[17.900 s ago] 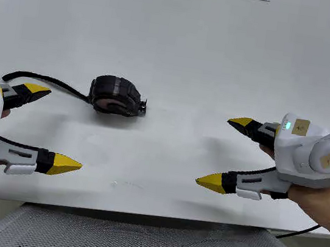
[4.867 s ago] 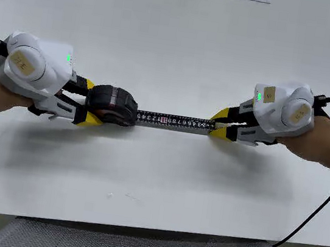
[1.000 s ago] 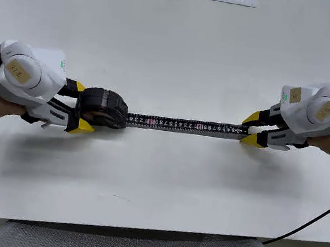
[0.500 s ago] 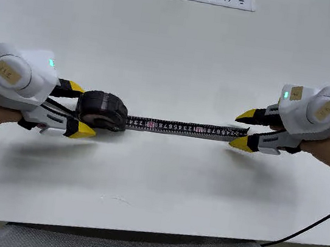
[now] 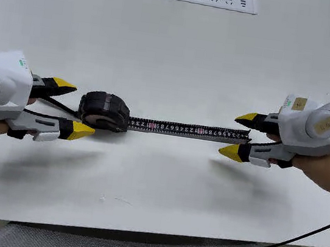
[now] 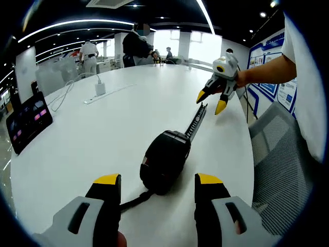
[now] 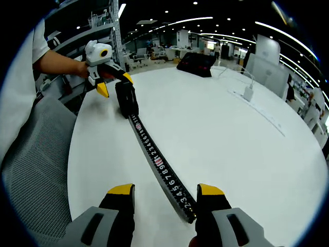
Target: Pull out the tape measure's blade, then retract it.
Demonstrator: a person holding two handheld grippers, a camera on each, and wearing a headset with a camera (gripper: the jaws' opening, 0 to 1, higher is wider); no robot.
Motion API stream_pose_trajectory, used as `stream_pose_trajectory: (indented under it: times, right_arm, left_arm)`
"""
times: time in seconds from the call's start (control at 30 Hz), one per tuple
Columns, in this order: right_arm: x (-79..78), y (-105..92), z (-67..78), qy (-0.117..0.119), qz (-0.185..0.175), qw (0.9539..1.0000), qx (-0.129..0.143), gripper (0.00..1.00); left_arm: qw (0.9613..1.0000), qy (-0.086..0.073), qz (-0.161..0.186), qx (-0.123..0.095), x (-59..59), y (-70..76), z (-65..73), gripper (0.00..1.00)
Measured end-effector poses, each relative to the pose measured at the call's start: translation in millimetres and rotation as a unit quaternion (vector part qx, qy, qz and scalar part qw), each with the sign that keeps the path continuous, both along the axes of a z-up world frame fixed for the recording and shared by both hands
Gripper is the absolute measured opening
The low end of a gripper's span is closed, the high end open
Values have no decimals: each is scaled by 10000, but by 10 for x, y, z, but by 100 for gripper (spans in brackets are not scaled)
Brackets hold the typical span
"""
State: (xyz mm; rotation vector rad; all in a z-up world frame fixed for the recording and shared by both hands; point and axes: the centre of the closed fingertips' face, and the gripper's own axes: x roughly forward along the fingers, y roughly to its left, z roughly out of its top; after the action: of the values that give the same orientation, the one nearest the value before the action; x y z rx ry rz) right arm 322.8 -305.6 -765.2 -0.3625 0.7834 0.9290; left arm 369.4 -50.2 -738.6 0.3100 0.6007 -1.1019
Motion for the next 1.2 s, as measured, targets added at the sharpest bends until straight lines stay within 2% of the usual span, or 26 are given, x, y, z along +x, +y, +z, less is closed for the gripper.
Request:
stream_pose_trajectory:
  times: [0.03,0.17,0.23,0.37,0.4,0.47,0.63,0.87,1.03,1.2]
  right_arm:
    - [-11,8,-3,-9,-33,10000,8,46]
    - [-42,48,19,-132,-208,9997,87,48]
    - [-62,69,29,-167,-255,9995,106,50]
    - [-65,83,69,-306,-399,9986,148,52]
    - [-88,97,78,-296,-408,9986,179,52]
    - [-104,95,67,-350,-424,9984,135,54]
    - [-153,102,91,-393,-529,9977,166,61]
    - [-253,121,120,-411,-622,9970,228,64]
    - [-311,133,154,-450,-689,9961,305,69]
    - [-375,118,172,-495,-749,9955,307,72]
  left_arm:
    - [10000,27,56,-32,-17,3,8,54]
    - [9997,-104,212,-24,-62,38,47,55]
    - [9995,-122,287,5,-79,65,40,56]
    - [9987,-104,501,-71,-93,122,47,59]
    - [9983,-131,560,-91,-104,136,58,60]
    - [9976,-70,657,-184,-132,153,71,61]
    - [9964,-57,799,-266,-205,205,83,65]
    - [9952,-92,914,-328,-316,217,91,69]
    - [9943,-47,982,-403,-390,218,95,72]
    - [9947,-24,955,-376,-471,229,84,75]
